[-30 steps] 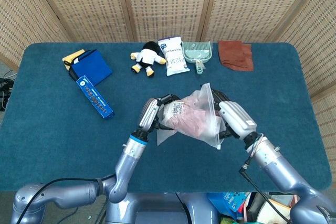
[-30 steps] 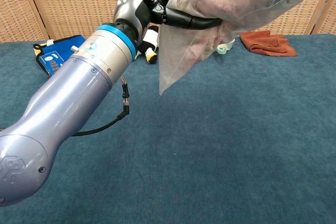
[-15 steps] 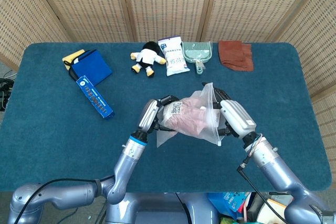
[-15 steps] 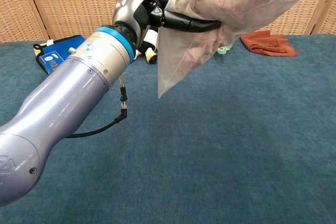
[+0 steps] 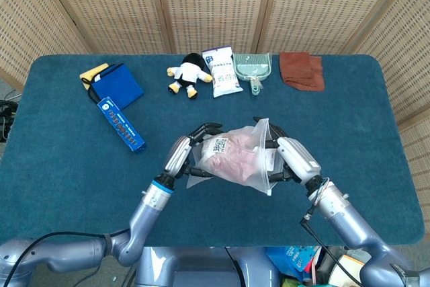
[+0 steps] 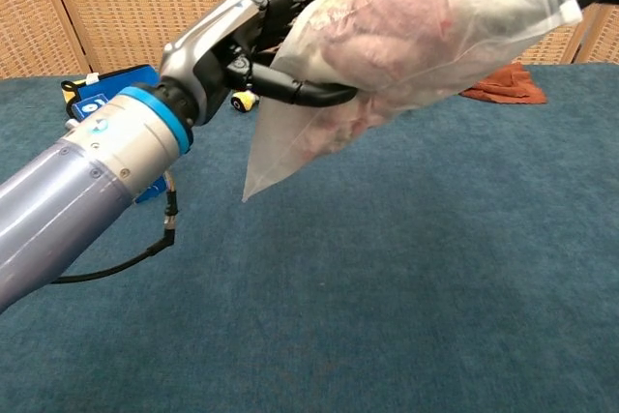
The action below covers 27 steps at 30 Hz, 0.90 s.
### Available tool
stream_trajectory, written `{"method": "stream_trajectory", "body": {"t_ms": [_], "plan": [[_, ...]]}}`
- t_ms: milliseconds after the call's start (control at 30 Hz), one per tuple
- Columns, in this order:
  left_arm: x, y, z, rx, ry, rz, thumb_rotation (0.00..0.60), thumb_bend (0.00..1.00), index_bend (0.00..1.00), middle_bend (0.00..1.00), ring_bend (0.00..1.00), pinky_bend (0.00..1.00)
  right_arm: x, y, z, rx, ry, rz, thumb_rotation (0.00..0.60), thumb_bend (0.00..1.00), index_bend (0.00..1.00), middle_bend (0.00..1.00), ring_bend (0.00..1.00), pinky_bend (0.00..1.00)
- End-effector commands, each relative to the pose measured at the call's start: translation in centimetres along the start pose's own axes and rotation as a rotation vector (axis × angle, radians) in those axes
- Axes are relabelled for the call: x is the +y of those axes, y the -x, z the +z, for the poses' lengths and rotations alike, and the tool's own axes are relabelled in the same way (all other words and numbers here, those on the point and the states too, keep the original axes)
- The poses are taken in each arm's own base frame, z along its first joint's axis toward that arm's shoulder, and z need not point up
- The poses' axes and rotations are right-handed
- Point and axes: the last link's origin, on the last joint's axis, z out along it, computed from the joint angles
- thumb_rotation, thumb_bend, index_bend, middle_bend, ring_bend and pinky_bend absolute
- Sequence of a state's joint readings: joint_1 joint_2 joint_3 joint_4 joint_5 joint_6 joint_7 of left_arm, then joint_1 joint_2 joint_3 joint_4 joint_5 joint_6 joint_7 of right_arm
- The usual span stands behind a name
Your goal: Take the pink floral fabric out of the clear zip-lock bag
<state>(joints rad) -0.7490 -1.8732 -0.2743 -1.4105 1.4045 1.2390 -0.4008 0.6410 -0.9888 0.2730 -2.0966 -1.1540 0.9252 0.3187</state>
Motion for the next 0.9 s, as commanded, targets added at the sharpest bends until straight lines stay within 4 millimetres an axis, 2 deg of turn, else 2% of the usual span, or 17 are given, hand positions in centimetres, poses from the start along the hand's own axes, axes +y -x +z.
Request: {"method": "stream_trajectory", "body": {"t_ms": [33, 133, 233, 367, 467, 533, 733, 900], "plan": [[-1.3, -1.0, -2.0, 0.001, -0.002, 0.009, 0.6, 0.17, 0.25, 0.19, 0.25, 0.48, 1.4, 1.2, 0.1, -0.041, 0.018, 0.023, 0.6, 0.68, 0.77, 0.0, 0.0, 0.0], [-2.6, -1.8, -4.0, -0.001, -0.002, 0.037, 0.6, 0.17, 0.25, 0.18, 0.23, 0.48, 3.1, 2.4, 0.3, -0.078, 0.045, 0.046, 0.6, 0.68, 0.77, 0.0, 0.0, 0.0], [-3.8, -2.6, -5.8, -0.01, -0.002, 0.058, 0.6, 0.17, 0.22, 0.14, 0.16, 0.44, 4.9, 3.5, 0.6, -0.112, 0.072, 0.056, 0.6, 0.68, 0.77, 0.0, 0.0, 0.0], [-4.7, -3.6, -7.2, -0.021, -0.003, 0.079, 0.6, 0.17, 0.17, 0.06, 0.01, 0.25, 6.8, 4.4, 0.7, -0.141, 0.104, 0.063, 0.6, 0.68, 0.77, 0.0, 0.0, 0.0], [-5.3, -4.7, -8.5, -0.05, -0.005, 0.127, 0.6, 0.17, 0.13, 0.0, 0.0, 0.05, 8.6, 4.9, 0.7, -0.168, 0.137, 0.056, 0.6, 0.68, 0.77, 0.0, 0.0, 0.0], [-5.8, -5.9, -9.6, -0.066, -0.011, 0.187, 0.6, 0.17, 0.12, 0.0, 0.0, 0.01, 10.1, 5.2, 0.5, -0.182, 0.168, 0.056, 0.6, 0.68, 0.77, 0.0, 0.0, 0.0], [-6.9, -8.2, -8.9, -0.083, -0.032, 0.393, 0.6, 0.17, 0.12, 0.0, 0.0, 0.0, 11.7, 5.0, 0.1, -0.187, 0.178, 0.046, 0.6, 0.68, 0.77, 0.0, 0.0, 0.0], [-8.0, -8.1, -7.3, -0.236, -0.053, 0.624, 0.6, 0.17, 0.16, 0.0, 0.0, 0.0, 11.9, 4.6, -0.3, -0.189, 0.167, 0.033, 0.6, 0.69, 0.77, 0.0, 0.0, 0.0]]}}
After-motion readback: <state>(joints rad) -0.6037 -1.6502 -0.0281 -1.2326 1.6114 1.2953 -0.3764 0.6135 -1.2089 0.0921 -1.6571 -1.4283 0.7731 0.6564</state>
